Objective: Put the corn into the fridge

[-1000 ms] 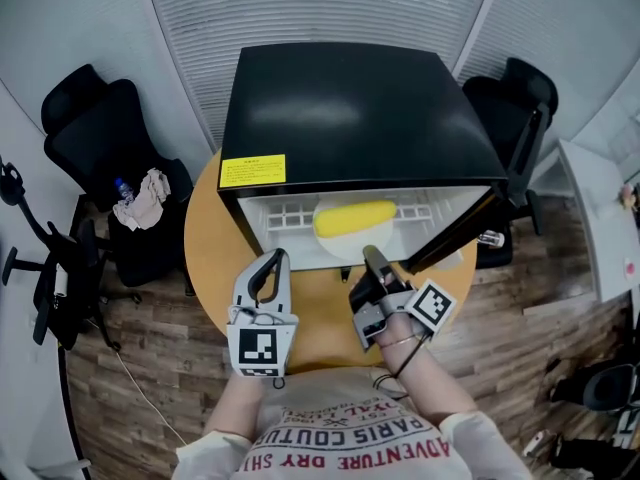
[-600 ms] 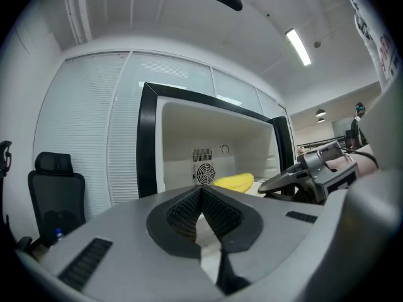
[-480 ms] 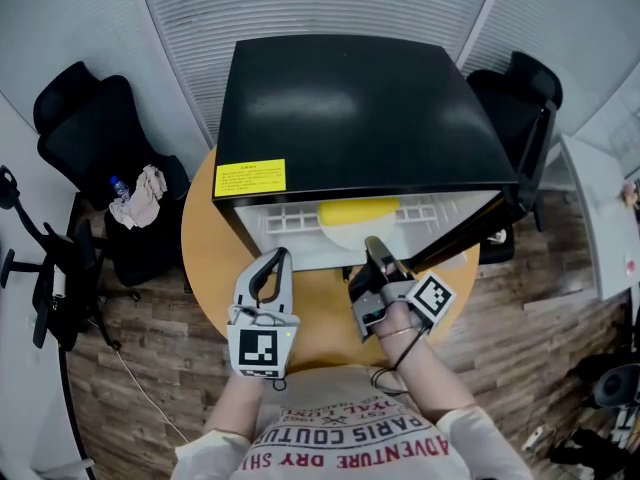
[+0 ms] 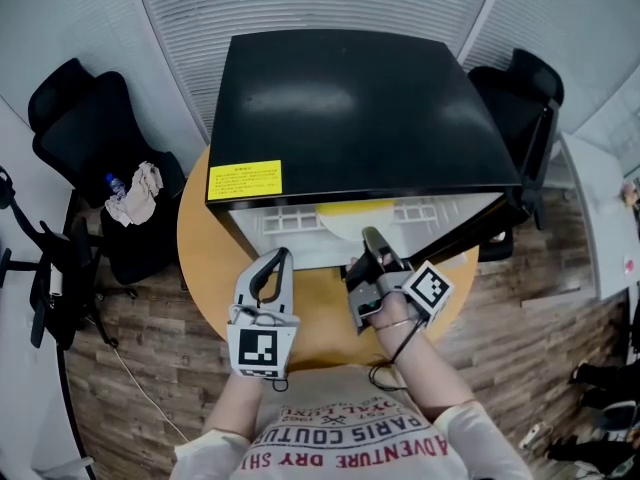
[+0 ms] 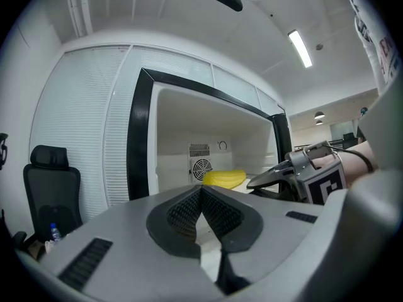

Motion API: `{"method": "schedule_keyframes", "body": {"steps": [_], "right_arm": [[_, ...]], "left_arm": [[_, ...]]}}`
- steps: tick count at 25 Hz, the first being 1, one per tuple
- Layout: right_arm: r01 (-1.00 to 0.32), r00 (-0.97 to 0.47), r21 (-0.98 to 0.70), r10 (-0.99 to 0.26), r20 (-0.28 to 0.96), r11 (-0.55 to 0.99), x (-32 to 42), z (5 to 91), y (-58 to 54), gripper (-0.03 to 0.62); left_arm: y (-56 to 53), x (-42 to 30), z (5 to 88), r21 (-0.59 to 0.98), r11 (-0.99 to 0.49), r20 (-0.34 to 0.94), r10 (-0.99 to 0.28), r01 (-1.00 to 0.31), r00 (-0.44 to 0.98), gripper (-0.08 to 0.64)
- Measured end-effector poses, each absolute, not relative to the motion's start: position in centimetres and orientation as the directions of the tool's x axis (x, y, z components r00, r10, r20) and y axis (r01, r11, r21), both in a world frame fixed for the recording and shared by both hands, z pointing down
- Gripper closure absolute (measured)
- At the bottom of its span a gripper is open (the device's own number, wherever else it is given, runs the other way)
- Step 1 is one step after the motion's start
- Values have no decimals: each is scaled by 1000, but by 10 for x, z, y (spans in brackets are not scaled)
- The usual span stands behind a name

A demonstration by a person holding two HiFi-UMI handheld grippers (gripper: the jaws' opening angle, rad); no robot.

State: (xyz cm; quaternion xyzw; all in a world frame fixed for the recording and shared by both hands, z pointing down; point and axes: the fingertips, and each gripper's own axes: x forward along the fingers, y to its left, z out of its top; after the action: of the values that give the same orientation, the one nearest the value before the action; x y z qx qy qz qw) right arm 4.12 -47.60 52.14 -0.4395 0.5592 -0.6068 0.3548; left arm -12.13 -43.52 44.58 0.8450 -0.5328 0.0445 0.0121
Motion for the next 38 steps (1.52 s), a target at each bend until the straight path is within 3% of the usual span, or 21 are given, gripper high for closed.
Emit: {"method": "schedule_keyframes", "body": {"steps": [26,31,38], "right_arm": [[-85,-346,-994,-933,95,-70,42,522,-472,525],[-68,-394,-997,-918,52,-28,46,513,-451,554],[-223,-487,-966,-873,-7,132,59,485,-414,565]], "left_arm": [[-434,-108,451,-38,-430,120,-898,-902,423,532],[-422,-97,451,-17,-422,129,-900,-907,416,532],[-391,-71,442,-19,-427,128,-898,-904,421,532]]}}
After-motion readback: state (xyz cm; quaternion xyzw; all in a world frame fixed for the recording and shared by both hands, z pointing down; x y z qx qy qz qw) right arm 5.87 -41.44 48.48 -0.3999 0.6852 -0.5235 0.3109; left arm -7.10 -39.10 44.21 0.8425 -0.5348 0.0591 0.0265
